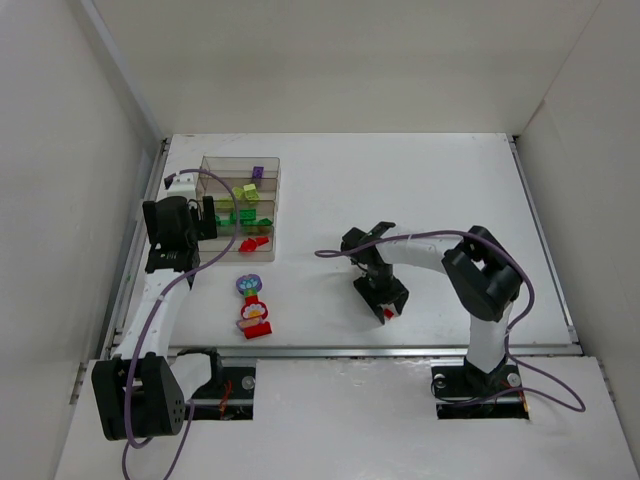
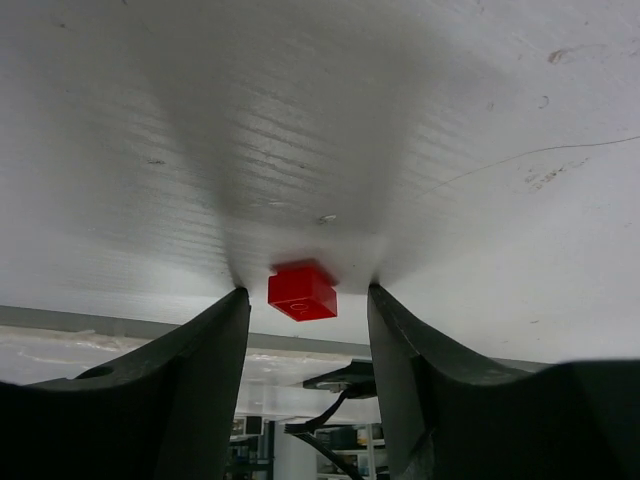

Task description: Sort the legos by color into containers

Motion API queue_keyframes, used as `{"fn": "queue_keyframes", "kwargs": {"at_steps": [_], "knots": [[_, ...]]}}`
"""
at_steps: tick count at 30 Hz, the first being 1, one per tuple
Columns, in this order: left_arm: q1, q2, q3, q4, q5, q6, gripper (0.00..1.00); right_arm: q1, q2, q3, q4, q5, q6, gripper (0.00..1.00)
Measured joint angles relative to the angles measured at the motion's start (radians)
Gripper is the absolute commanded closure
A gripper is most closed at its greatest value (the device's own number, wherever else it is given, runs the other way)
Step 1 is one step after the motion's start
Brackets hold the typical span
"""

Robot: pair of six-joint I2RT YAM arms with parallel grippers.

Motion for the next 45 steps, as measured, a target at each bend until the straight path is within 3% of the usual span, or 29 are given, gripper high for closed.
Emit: {"fn": "queue_keyframes", "kwargs": {"at_steps": [3,4,5,8,9,15,18,20,26,28,34,42,45], "knots": [[0.000,0.000,0.000,0.000,0.000,0.000,0.00,0.000,0.001,0.001,-0.001,0.001,-0.003,0.47],[0.000,0.000,0.000,0.000,0.000,0.000,0.00,0.000,0.002,0.003,-0.002,0.001,-0.008,0.64],[0.000,0.000,0.000,0.000,0.000,0.000,0.00,0.000,0.003,0.005,-0.002,0.003,-0.013,0.73],[0.000,0.000,0.000,0.000,0.000,0.000,0.00,0.000,0.008,0.012,-0.003,0.007,-0.022,0.98],[0.000,0.000,0.000,0.000,0.000,0.000,0.00,0.000,0.008,0.013,-0.005,0.008,-0.022,1.00],[0.000,0.000,-0.001,0.000,0.000,0.000,0.00,0.000,0.013,0.069,-0.005,0.030,-0.051,1.00],[0.000,0.000,-0.005,0.001,0.000,0.000,0.00,0.000,0.051,0.235,-0.038,0.058,-0.073,1.00],[0.000,-0.001,-0.007,0.000,0.000,0.000,0.00,0.000,0.107,0.428,-0.061,0.081,-0.092,1.00],[0.000,-0.016,-0.008,0.000,0.003,0.000,0.00,0.013,0.389,1.223,-0.029,0.055,-0.138,1.00],[0.000,-0.025,-0.008,0.000,0.003,0.000,0.00,0.025,0.431,1.351,0.040,0.003,-0.138,1.00],[0.000,-0.035,-0.008,0.001,-0.002,0.000,0.00,0.081,0.421,1.271,0.216,-0.152,-0.132,0.99],[-0.001,-0.035,-0.013,0.014,-0.006,0.013,0.00,0.124,0.602,1.321,0.318,-0.272,-0.137,0.99],[-0.002,-0.035,-0.014,0.025,-0.010,0.021,0.00,0.127,0.639,1.305,0.325,-0.268,-0.136,0.82]]}}
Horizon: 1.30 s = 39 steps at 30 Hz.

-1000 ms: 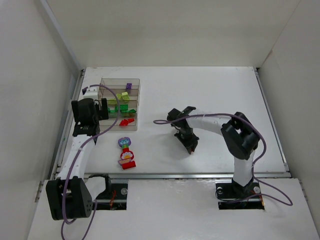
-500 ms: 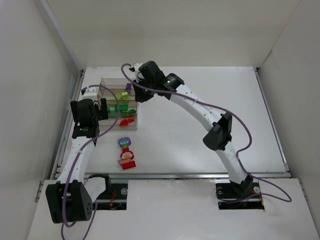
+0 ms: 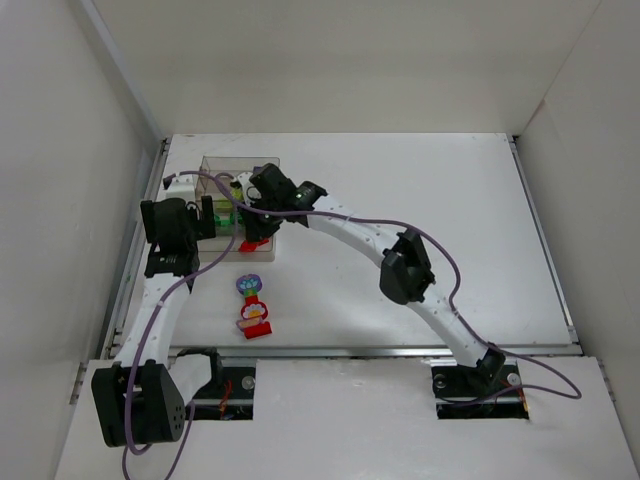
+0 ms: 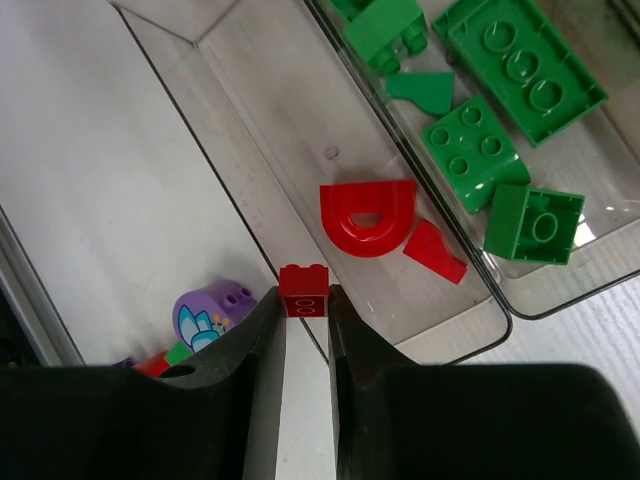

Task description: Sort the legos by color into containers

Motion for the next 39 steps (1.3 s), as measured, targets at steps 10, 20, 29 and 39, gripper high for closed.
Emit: {"fn": "queue_keyframes", "kwargs": {"at_steps": [10,20,29,39], "knots": [[0.000,0.000,-0.012,0.020,-0.003,0.002,0.00,0.002,0.003,-0.017,0.043,-0.011,0.007,0.00],[0.000,-0.010,-0.008,-0.028,0.105,0.093,0.03,0.002,-0.158,-0.217,0.068,0.140,0.008,0.00],[-0.048,0.025,0.166,-0.551,0.725,0.861,0.10,-0.036,-0.521,-0.434,0.106,0.387,0.059,0.00],[-0.202,0.190,0.154,-0.843,0.590,1.608,0.09,-0.259,-0.670,-0.695,0.119,0.351,0.155,0.00]]}}
